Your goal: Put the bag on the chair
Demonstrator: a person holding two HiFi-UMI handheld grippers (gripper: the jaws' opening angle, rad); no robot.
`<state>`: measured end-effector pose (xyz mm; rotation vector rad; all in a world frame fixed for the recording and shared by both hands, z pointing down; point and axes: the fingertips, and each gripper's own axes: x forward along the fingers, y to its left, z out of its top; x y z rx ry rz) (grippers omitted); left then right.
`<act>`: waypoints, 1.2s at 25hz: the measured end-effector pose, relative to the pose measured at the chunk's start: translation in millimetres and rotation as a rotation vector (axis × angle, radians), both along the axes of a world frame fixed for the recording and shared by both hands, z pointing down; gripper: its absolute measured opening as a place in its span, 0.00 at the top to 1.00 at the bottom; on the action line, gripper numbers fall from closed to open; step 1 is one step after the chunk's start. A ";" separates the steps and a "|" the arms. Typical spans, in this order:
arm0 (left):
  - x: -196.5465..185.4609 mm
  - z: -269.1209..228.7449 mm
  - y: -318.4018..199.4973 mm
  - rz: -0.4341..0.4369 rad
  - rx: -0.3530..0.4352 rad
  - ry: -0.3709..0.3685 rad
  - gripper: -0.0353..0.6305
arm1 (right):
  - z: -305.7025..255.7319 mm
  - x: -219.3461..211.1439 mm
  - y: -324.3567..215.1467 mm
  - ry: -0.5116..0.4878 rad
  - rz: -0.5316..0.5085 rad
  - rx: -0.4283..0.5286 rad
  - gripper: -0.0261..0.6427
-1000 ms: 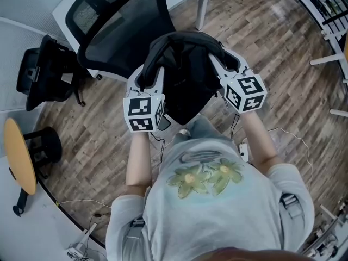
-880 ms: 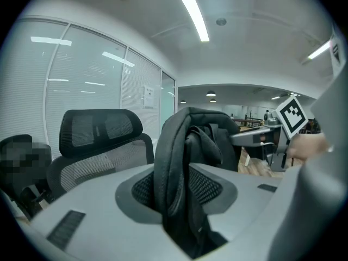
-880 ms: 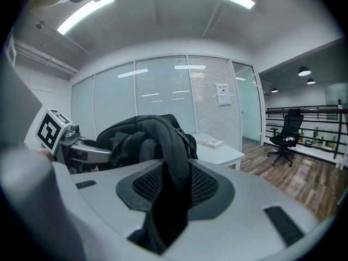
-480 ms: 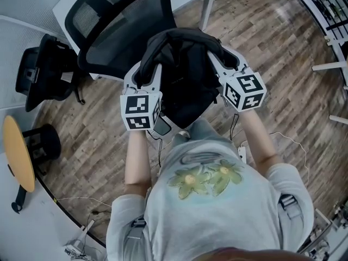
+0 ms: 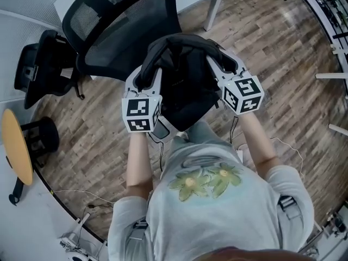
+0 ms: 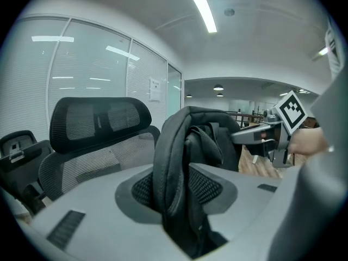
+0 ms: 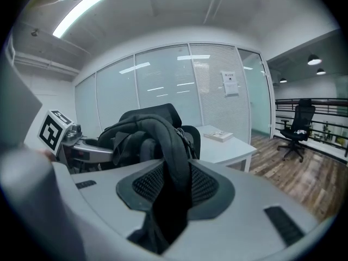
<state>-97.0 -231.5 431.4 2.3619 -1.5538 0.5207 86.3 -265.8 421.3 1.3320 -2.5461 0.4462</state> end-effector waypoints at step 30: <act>-16.4 107.5 -17.4 -0.053 -0.194 -0.014 0.71 | 108.2 -19.1 -30.1 0.101 -0.091 -0.178 0.76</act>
